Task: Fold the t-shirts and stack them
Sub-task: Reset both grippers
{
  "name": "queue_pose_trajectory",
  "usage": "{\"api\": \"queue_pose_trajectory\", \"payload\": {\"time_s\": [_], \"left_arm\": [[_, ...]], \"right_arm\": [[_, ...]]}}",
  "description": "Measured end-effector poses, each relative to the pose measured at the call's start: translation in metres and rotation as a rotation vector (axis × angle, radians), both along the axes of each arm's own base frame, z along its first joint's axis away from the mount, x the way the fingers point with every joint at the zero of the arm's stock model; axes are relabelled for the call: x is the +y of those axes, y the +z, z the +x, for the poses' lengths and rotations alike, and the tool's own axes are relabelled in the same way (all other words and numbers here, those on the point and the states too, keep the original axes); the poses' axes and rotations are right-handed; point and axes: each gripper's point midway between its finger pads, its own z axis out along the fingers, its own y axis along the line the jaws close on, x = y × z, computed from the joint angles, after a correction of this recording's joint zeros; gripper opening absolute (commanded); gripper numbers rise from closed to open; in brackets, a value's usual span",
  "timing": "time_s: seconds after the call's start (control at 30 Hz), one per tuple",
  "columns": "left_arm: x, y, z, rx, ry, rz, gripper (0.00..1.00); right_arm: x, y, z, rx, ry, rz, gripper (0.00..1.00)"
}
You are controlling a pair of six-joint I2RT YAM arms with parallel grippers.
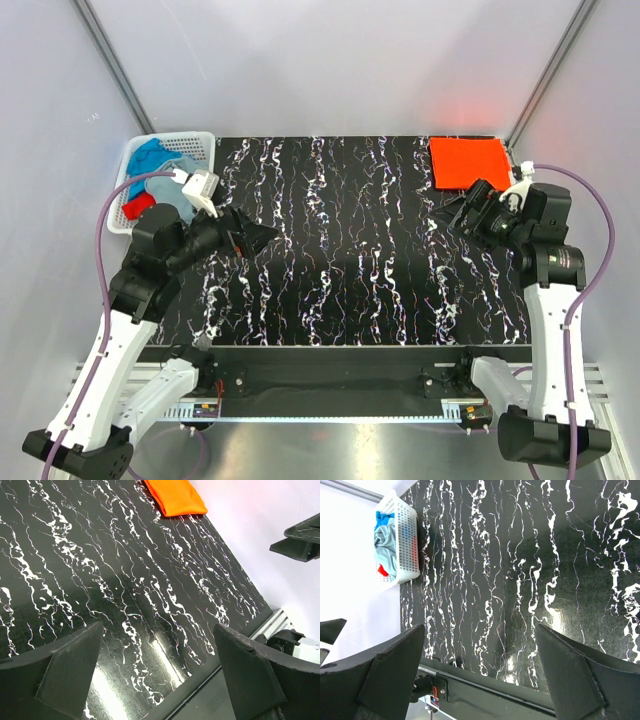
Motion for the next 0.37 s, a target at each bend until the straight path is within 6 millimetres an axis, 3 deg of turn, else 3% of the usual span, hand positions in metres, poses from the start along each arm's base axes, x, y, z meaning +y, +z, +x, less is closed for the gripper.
{"api": "queue_pose_trajectory", "payload": {"time_s": [0.37], "left_arm": [[0.0007, -0.0049, -0.0019, 0.021, 0.000, 0.008, 0.99]], "right_arm": [[0.0008, 0.0073, -0.0063, -0.031, 0.000, -0.004, 1.00]]}}
